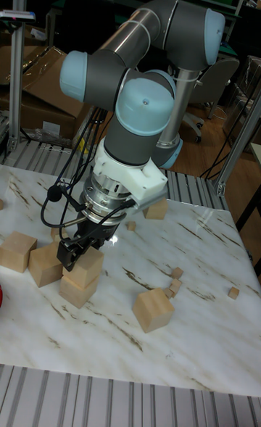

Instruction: Stack the blocks in a vertical line of five

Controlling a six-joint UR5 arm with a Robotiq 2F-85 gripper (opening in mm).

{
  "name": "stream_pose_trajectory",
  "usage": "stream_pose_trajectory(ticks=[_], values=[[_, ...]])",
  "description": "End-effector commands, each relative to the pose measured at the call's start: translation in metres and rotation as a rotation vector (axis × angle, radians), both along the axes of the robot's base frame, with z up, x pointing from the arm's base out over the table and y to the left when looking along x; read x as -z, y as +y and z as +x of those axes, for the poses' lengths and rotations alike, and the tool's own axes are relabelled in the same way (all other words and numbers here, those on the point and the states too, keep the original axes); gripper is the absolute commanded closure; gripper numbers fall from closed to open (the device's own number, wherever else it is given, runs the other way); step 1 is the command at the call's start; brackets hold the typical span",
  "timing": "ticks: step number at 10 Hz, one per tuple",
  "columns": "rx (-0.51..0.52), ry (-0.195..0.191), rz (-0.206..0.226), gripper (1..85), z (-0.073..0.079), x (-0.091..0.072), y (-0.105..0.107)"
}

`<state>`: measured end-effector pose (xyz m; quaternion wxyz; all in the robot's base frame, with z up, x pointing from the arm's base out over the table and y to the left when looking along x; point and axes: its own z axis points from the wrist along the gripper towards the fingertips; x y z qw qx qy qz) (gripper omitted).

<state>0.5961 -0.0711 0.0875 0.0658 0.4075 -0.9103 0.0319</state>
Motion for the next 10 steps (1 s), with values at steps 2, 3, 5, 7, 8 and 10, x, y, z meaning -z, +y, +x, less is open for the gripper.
stream_pose_trajectory(ticks=[2, 3, 5, 7, 8, 10], values=[[0.002, 0.003, 0.015, 84.7, 0.0, -0.001, 0.005], [-0.003, -0.01, 0.021, 84.7, 0.004, -0.001, 0.006], [-0.003, -0.015, 0.024, 84.3, 0.005, -0.002, 0.006], [-0.018, -0.03, 0.039, 81.0, 0.01, -0.001, 0.008], [-0.023, -0.032, 0.05, 78.0, 0.011, -0.001, 0.011], [-0.032, -0.032, 0.06, 74.0, 0.011, -0.001, 0.013]])
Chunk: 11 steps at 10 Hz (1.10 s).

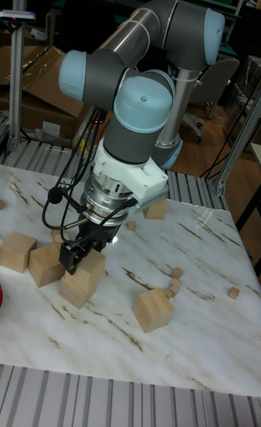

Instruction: Stack the blocks in a vertical line of five

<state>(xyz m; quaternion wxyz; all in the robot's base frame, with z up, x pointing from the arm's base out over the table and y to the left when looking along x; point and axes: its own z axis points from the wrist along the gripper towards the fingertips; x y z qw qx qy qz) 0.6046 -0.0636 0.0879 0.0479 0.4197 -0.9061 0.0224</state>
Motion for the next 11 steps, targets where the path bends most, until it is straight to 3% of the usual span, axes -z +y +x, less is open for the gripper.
stream_pose_trajectory(ticks=[1, 9, 11], values=[[-0.013, -0.008, 0.027, 72.7, 0.0026, -0.0008, 0.0051], [0.009, 0.018, 0.031, 68.7, -0.0052, -0.0066, -0.002], [-0.004, -0.015, 0.044, 65.7, 0.0044, -0.0045, 0.0012]])
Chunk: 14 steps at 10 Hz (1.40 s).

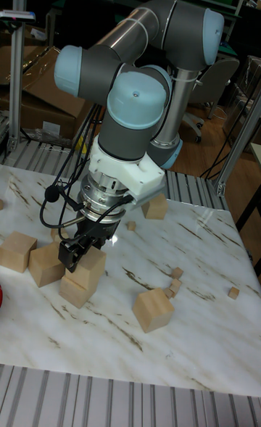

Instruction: Stack the blocks in a vertical line of five

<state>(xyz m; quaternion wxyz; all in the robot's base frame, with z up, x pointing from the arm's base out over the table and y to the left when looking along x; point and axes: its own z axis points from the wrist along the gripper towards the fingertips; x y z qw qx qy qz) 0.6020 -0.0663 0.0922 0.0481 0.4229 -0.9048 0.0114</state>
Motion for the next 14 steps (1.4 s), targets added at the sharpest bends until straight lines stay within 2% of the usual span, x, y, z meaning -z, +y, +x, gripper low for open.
stream_pose_trajectory(ticks=[1, 5, 8, 14], values=[[0.007, -0.025, 0.028, 64.3, 0.007, 0.0, 0.005], [0.043, -0.009, -0.008, 62.0, 0.003, 0.0, -0.004], [0.06, 0.002, -0.017, 61.3, 0.0, 0.001, -0.007], [0.051, -0.027, 0.03, 52.3, 0.009, 0.003, 0.005]])
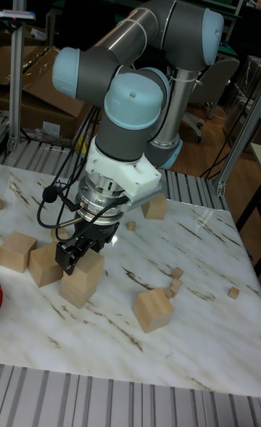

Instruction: Stack the blocks in a vertical line of five

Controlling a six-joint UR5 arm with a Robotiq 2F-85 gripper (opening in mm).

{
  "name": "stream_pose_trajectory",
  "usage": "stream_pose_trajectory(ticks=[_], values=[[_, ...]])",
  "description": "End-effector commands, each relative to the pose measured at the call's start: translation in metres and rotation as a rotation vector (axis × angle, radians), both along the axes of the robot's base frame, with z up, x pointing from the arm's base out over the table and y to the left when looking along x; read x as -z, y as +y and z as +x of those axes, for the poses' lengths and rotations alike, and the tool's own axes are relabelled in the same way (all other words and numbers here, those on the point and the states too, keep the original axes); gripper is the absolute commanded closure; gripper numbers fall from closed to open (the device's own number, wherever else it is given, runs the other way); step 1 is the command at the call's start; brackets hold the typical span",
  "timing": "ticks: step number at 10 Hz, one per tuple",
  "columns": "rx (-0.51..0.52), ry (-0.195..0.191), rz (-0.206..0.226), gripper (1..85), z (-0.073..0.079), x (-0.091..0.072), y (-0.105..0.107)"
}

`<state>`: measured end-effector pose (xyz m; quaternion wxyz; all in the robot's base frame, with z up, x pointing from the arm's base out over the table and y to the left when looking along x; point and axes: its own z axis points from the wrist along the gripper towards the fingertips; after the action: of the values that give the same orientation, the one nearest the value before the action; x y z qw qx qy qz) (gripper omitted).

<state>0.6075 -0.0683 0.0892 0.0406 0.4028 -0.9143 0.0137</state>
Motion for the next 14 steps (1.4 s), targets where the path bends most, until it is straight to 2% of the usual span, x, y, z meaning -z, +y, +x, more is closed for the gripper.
stream_pose_trajectory(ticks=[1, 4, 5, 11, 12, 14], values=[[0.002, -0.015, 0.03, 50.7, 0.004, 0.0, 0.007], [-0.002, -0.007, 0.022, 46.7, 0.002, -0.001, 0.004], [-0.017, 0.003, 0.008, 42.7, 0.0, -0.002, 0.0], [0.018, 0.016, 0.026, 41.3, -0.005, -0.002, 0.004], [0.008, 0.031, 0.009, 40.3, -0.008, -0.003, 0.0], [-0.002, 0.025, 0.016, 40.0, -0.007, -0.003, 0.001]])
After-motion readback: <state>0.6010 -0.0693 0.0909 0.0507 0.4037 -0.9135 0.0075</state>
